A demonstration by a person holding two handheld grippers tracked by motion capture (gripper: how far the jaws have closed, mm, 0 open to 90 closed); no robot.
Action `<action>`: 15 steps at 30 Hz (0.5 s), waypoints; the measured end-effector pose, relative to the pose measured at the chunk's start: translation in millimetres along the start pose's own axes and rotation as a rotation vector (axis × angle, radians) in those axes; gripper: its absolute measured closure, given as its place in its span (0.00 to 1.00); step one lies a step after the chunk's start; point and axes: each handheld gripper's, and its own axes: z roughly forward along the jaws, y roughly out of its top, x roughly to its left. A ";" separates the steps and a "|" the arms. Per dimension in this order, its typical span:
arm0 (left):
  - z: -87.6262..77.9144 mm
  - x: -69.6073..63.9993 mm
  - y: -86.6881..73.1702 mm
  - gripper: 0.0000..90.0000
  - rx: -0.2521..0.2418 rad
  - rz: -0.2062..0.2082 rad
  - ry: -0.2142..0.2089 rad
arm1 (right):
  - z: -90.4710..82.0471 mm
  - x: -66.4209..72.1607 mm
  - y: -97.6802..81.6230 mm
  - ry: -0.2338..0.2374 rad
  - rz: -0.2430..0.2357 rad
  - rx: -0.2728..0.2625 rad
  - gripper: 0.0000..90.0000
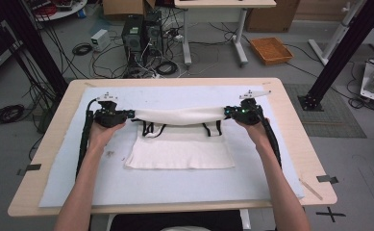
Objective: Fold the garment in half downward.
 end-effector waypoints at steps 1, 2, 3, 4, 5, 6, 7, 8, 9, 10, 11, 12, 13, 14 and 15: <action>-2.4 -2.5 -3.2 0.96 -0.001 0.003 -0.007 | -2.6 2.8 -3.5 0.006 -0.002 0.002 0.92; -5.6 -4.5 -6.1 0.96 0.007 0.014 -0.014 | -5.4 6.0 -7.4 0.010 -0.001 0.000 0.92; -7.6 -7.3 -9.0 0.96 0.005 0.014 -0.019 | -8.0 8.7 -11.7 0.018 0.000 -0.004 0.92; -10.1 -9.7 -12.2 0.95 0.001 0.025 -0.020 | -10.4 11.3 -16.3 0.024 0.003 -0.006 0.92; -12.8 -12.2 -15.4 0.95 0.000 0.028 -0.027 | -12.2 13.3 -21.2 0.030 0.003 -0.007 0.92; -15.1 -14.2 -19.1 0.95 -0.003 0.032 -0.033 | -14.2 15.5 -26.3 0.029 0.007 0.000 0.92; -17.4 -16.6 -22.9 0.95 -0.003 0.033 -0.039 | -15.9 17.4 -31.3 0.032 0.008 0.003 0.92; -19.7 -18.9 -26.9 0.95 -0.003 0.038 -0.042 | -17.6 18.9 -36.9 0.037 0.010 -0.002 0.92; -22.0 -21.1 -31.1 0.95 -0.007 0.046 -0.044 | -19.6 20.0 -42.5 0.052 0.016 -0.011 0.92; -24.4 -23.0 -35.4 0.95 -0.008 0.052 -0.047 | -21.8 21.4 -47.7 0.066 0.026 -0.019 0.92; -26.4 -25.3 -39.8 0.95 -0.014 0.064 -0.043 | -24.0 23.3 -52.5 0.068 0.025 -0.024 0.92; -28.9 -27.8 -44.0 0.95 -0.017 0.083 -0.031 | -25.8 25.6 -56.7 0.072 0.017 -0.027 0.92; -31.2 -30.5 -48.0 0.95 -0.020 0.093 -0.024 | -27.4 28.2 -60.5 0.077 0.011 -0.027 0.92; -33.5 -32.6 -51.7 0.95 -0.020 0.103 -0.021 | -28.8 31.1 -64.1 0.080 0.003 -0.026 0.92; -35.6 -34.6 -55.1 0.95 -0.023 0.107 -0.022 | -30.1 33.7 -67.4 0.084 -0.009 -0.025 0.92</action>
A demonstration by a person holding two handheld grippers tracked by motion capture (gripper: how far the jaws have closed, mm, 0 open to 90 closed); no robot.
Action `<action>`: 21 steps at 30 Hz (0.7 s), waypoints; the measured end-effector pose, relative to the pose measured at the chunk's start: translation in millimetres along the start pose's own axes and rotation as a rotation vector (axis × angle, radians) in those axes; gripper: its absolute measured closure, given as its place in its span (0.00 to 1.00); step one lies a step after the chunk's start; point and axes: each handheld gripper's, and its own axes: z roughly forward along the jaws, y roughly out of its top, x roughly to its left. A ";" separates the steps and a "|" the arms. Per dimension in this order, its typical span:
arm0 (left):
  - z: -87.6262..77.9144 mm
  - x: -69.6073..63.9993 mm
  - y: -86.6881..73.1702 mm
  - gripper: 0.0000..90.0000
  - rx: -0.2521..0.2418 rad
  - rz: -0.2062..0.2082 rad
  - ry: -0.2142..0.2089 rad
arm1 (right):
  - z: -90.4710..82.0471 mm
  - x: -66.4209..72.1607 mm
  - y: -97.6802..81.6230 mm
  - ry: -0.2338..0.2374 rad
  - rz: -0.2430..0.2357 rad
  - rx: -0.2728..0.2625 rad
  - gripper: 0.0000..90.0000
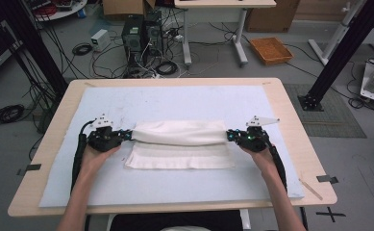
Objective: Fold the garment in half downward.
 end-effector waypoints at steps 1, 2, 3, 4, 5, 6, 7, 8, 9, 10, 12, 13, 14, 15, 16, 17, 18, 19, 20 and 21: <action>-2.0 -2.4 -2.9 0.95 -0.004 0.005 0.001 | -1.5 2.6 -2.7 0.001 -0.009 0.003 0.92; -3.8 -4.2 -5.3 0.95 -0.008 0.010 -0.002 | -2.9 4.8 -5.0 0.002 -0.017 0.001 0.92; -5.2 -5.6 -7.6 0.95 -0.012 0.008 -0.005 | -4.4 6.7 -7.1 0.001 -0.025 -0.001 0.92; -6.4 -7.0 -9.5 0.95 -0.012 0.007 -0.010 | -5.6 8.2 -8.6 -0.003 -0.031 0.003 0.92; -7.5 -8.4 -11.6 0.95 -0.015 0.013 -0.012 | -6.8 9.7 -10.3 -0.007 -0.035 0.004 0.92; -8.0 -9.6 -13.8 0.95 -0.013 0.019 -0.022 | -7.8 11.0 -12.1 -0.009 -0.043 0.006 0.92; -8.0 -10.7 -15.8 0.95 -0.005 0.027 -0.025 | -8.5 12.0 -13.6 -0.020 -0.048 0.014 0.92; -8.1 -11.3 -17.4 0.95 -0.001 0.031 -0.023 | -9.0 12.6 -15.1 -0.023 -0.055 0.017 0.92; -8.4 -11.6 -18.7 0.95 0.001 0.028 -0.029 | -9.9 13.9 -16.4 -0.019 -0.054 0.017 0.92; -8.9 -11.9 -20.0 0.95 -0.001 0.024 -0.034 | -11.2 15.4 -17.4 -0.013 -0.056 0.017 0.92; -10.5 -12.3 -22.0 0.95 -0.003 0.026 -0.050 | -13.0 18.0 -19.3 -0.010 -0.063 0.012 0.92; -11.5 -13.0 -23.0 0.95 -0.001 0.027 -0.056 | -13.9 19.1 -20.2 -0.010 -0.069 0.012 0.92; -11.5 -13.0 -23.0 0.95 -0.001 0.027 -0.056 | -13.9 19.1 -20.2 -0.010 -0.069 0.012 0.92; -13.5 -15.2 -24.6 0.95 0.012 0.029 -0.073 | -15.0 20.4 -21.4 -0.009 -0.067 0.013 0.92; -14.1 -15.8 -25.0 0.95 0.015 0.034 -0.076 | -17.4 21.8 -24.9 0.001 -0.064 0.010 0.92; -15.5 -17.7 -26.3 0.95 0.020 0.038 -0.083 | -18.0 21.9 -25.8 0.006 -0.063 0.010 0.92; -16.5 -18.4 -27.4 0.95 0.026 0.043 -0.094 | -19.1 22.4 -28.2 0.014 -0.057 0.012 0.92; -17.1 -19.3 -28.5 0.95 0.031 0.040 -0.101 | -19.7 22.6 -30.1 0.019 -0.052 0.015 0.92; -17.6 -19.8 -29.5 0.95 0.037 0.045 -0.103 | -20.1 23.2 -32.1 0.019 -0.049 0.024 0.92; -17.7 -20.7 -30.8 0.95 0.047 0.042 -0.111 | -20.1 23.8 -34.2 0.015 -0.051 0.032 0.92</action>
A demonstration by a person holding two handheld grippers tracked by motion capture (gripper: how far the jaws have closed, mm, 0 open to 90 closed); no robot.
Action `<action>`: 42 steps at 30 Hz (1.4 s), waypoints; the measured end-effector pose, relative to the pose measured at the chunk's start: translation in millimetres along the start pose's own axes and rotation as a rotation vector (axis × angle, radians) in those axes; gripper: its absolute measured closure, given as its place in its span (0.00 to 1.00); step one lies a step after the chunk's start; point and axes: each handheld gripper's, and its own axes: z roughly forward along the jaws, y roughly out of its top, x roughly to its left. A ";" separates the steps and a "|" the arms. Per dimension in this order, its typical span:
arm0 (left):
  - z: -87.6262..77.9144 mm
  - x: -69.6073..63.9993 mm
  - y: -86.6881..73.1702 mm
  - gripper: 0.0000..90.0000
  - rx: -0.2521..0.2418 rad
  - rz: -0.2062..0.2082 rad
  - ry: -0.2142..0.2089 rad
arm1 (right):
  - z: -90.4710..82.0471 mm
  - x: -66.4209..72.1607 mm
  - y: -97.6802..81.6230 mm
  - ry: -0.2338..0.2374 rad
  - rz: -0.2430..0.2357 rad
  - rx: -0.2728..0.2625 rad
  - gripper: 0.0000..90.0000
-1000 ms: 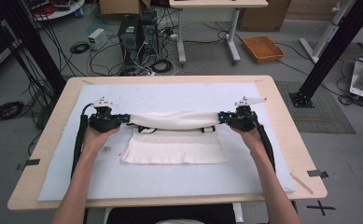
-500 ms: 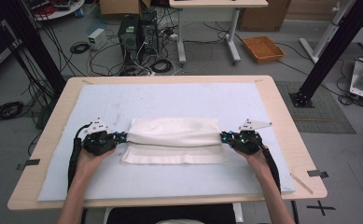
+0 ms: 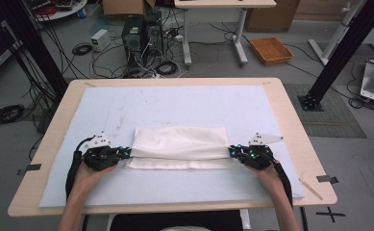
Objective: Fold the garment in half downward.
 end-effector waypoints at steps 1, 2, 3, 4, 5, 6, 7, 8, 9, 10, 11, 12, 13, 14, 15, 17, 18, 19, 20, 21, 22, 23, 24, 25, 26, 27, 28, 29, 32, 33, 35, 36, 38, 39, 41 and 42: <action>-0.1 -0.4 -0.6 0.95 0.007 0.002 -0.003 | 0.2 0.9 -2.2 0.006 0.001 0.008 0.92; -0.5 -1.0 -1.4 0.95 0.017 0.003 -0.011 | 0.2 1.8 -3.5 0.009 0.007 0.013 0.91; -0.8 -1.5 -2.1 0.95 0.026 0.006 -0.022 | 0.2 2.4 -4.7 0.013 0.001 0.016 0.91; -1.3 -2.2 -2.8 0.95 0.035 0.010 -0.029 | -0.5 3.6 -5.1 0.015 -0.001 0.018 0.90; -1.6 -2.8 -3.8 0.95 0.045 0.013 -0.035 | -1.3 4.1 -5.4 0.020 -0.003 0.026 0.89; -2.2 -3.1 -4.8 0.94 0.059 0.013 -0.045 | -1.6 4.2 -6.1 0.021 -0.005 0.035 0.88; -3.2 -3.3 -5.6 0.93 0.069 0.014 -0.052 | -2.0 4.7 -6.8 0.024 0.000 0.047 0.86; -5.2 -2.9 -5.9 0.91 0.074 0.011 -0.060 | -3.1 4.9 -7.5 0.030 -0.004 0.052 0.83; -7.8 -2.3 -5.5 0.87 0.070 0.001 -0.072 | -4.8 5.4 -8.2 0.033 0.003 0.054 0.80; -11.3 -1.7 -4.4 0.86 0.057 -0.007 -0.079 | -7.4 5.7 -8.7 0.034 0.011 0.051 0.78; -15.1 -1.1 -3.1 0.84 0.034 -0.019 -0.089 | -10.8 6.3 -8.9 0.035 0.022 0.038 0.76; -18.5 -0.4 -1.6 0.81 0.008 -0.033 -0.093 | -14.3 6.9 -8.4 0.033 0.031 0.019 0.74; -21.1 0.0 0.0 0.77 -0.018 -0.057 -0.087 | -18.4 8.1 -7.3 0.033 0.052 -0.008 0.72; -22.3 0.2 1.6 0.75 -0.038 -0.081 -0.076 | -21.7 8.4 -5.4 0.041 0.071 -0.046 0.70; -22.4 -0.5 3.2 0.74 -0.046 -0.090 -0.055 | -24.6 9.1 -3.0 0.043 0.088 -0.074 0.70; -18.5 -4.4 5.5 0.71 -0.049 -0.088 0.000 | -26.0 11.9 2.4 0.031 0.096 -0.105 0.70; -15.1 -6.1 6.1 0.70 -0.043 -0.086 0.017 | -24.0 13.3 4.4 0.020 0.092 -0.105 0.70; -11.4 -7.5 6.3 0.70 -0.026 -0.085 0.025 | -20.3 14.4 5.7 0.017 0.087 -0.097 0.70; -7.5 -8.8 6.1 0.70 -0.006 -0.085 0.027 | -15.7 15.5 6.1 0.013 0.085 -0.075 0.69; -4.0 -9.9 5.4 0.70 0.015 -0.085 0.030 | -11.0 16.9 5.9 0.001 0.079 -0.050 0.68; -1.5 -10.6 4.6 0.69 0.035 -0.085 0.037 | -6.4 18.7 5.0 -0.008 0.071 -0.027 0.68; 0.3 -10.8 3.5 0.69 0.046 -0.091 0.042 | -2.6 20.5 3.8 -0.018 0.064 -0.004 0.67; 1.6 -10.6 2.5 0.69 0.051 -0.095 0.042 | 0.3 21.7 2.5 -0.035 0.054 0.015 0.67; 2.9 -10.2 1.4 0.70 0.062 -0.097 0.044 | 2.2 22.7 1.4 -0.048 0.055 0.025 0.69; 4.1 -10.8 -0.3 0.77 0.063 -0.094 0.049 | 4.1 23.0 0.1 -0.053 0.047 0.038 0.76; 4.1 -10.7 -1.6 0.86 0.052 -0.094 0.039 | 6.3 23.4 -1.5 -0.042 0.037 0.042 0.82; 3.6 -10.6 -2.2 0.92 0.047 -0.097 0.033 | 7.0 23.9 -2.5 -0.042 0.030 0.043 0.88; 2.7 -10.7 -2.3 0.94 0.046 -0.092 0.036 | 7.4 24.0 -3.2 -0.038 0.029 0.044 0.93; -3.4 -11.4 -1.4 0.96 0.049 -0.068 0.020 | 4.0 22.9 -3.1 -0.024 0.041 0.023 0.98; -5.6 -11.6 -1.3 0.96 0.048 -0.058 0.011 | 2.5 22.2 -3.1 -0.020 0.035 0.017 0.98; -9.4 -11.9 -1.6 0.96 0.054 -0.040 -0.006 | -1.1 22.2 -3.8 -0.009 0.042 0.014 0.98; -10.1 -11.7 -2.2 0.96 0.065 -0.035 -0.022 | -2.7 21.8 -4.4 0.003 0.038 0.014 0.99; -9.8 -10.7 -4.4 0.96 0.086 -0.026 -0.042 | -5.3 21.6 -6.4 0.018 0.042 0.020 0.99; -9.0 -9.6 -6.5 0.96 0.102 -0.023 -0.056 | -5.8 21.0 -7.3 0.022 0.040 0.025 0.99; -7.7 -9.2 -9.1 0.96 0.115 -0.027 -0.078 | -6.3 20.4 -10.1 0.028 0.042 0.040 0.99; -7.9 -9.3 -9.5 0.96 0.125 -0.022 -0.086 | -6.2 20.1 -11.1 0.032 0.041 0.054 0.99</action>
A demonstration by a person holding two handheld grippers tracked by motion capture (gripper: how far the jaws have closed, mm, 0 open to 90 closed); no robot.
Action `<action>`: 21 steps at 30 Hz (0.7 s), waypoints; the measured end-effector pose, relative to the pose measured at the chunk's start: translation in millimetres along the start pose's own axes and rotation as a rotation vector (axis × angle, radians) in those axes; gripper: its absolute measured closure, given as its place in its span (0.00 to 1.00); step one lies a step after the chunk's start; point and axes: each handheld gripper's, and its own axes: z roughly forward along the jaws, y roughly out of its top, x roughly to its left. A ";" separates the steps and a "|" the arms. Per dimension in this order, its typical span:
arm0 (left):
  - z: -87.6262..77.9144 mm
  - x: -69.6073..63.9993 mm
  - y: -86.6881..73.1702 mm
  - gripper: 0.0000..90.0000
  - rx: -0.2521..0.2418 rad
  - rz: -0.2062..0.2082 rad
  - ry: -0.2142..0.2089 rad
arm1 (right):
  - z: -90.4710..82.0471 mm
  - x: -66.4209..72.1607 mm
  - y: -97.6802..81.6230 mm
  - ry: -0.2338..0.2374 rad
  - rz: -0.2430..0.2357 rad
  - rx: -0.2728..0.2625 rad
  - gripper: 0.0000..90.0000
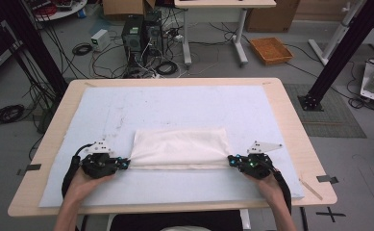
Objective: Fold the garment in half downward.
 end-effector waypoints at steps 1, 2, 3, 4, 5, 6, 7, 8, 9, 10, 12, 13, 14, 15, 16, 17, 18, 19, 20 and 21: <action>-0.2 -0.8 -0.1 0.96 0.008 0.005 0.001 | 0.2 -0.2 -0.9 -0.001 -0.007 0.010 0.99; -0.7 -1.1 0.0 0.96 0.018 0.014 -0.002 | 0.0 0.1 -1.3 -0.002 -0.008 0.014 0.99; -1.2 -1.7 0.1 0.95 0.025 0.017 -0.005 | -0.4 0.4 -1.2 0.000 -0.011 0.020 0.98; -1.8 -1.6 0.3 0.95 0.029 0.025 -0.008 | -0.8 0.4 -1.0 0.000 -0.016 0.026 0.98; -3.0 -1.6 0.5 0.95 0.029 0.020 -0.012 | -1.1 0.3 -0.7 0.002 -0.016 0.032 0.98; -4.5 -1.3 0.8 0.93 0.027 0.019 -0.016 | -1.7 -0.1 -0.4 0.014 -0.016 0.041 0.96; -7.1 -0.8 1.5 0.90 0.016 0.016 -0.019 | -2.5 -0.3 -0.1 0.023 -0.017 0.042 0.92; -10.3 -0.9 2.3 0.87 -0.002 0.011 -0.017 | -4.7 -0.6 0.8 0.023 -0.017 0.034 0.88; -12.8 -0.9 3.2 0.84 -0.021 0.008 -0.013 | -8.2 -0.1 2.3 0.018 -0.012 0.026 0.85; -16.2 -1.6 5.0 0.83 -0.064 0.005 0.008 | -10.8 0.6 3.6 0.013 -0.009 0.016 0.82; -18.5 -4.3 8.3 0.82 -0.141 0.009 0.044 | -17.0 2.9 7.9 -0.010 -0.010 -0.035 0.80; -17.2 -5.9 10.0 0.82 -0.173 0.015 0.058 | -17.8 4.9 10.0 -0.017 -0.007 -0.056 0.79; -14.3 -8.2 11.3 0.82 -0.194 0.020 0.069 | -16.8 6.8 12.0 -0.020 -0.008 -0.077 0.79; -9.9 -10.2 12.3 0.82 -0.201 0.025 0.083 | -14.5 8.3 13.9 -0.021 -0.014 -0.090 0.77; -9.9 -10.2 12.3 0.82 -0.201 0.025 0.083 | -14.5 8.3 13.9 -0.021 -0.014 -0.090 0.77; 2.6 -13.3 13.1 0.82 -0.179 0.034 0.102 | -11.0 9.7 15.6 -0.025 -0.016 -0.098 0.77; 7.6 -13.5 12.9 0.82 -0.161 0.037 0.102 | -0.4 10.8 17.9 -0.040 -0.021 -0.097 0.74; 12.4 -13.7 12.5 0.82 -0.142 0.034 0.098 | 4.3 10.9 18.0 -0.043 -0.023 -0.087 0.73; 16.1 -13.8 11.9 0.80 -0.118 0.032 0.096 | 9.0 10.3 17.8 -0.041 -0.024 -0.076 0.72; 18.8 -13.4 10.9 0.80 -0.099 0.034 0.105 | 12.8 9.8 16.8 -0.051 -0.022 -0.057 0.72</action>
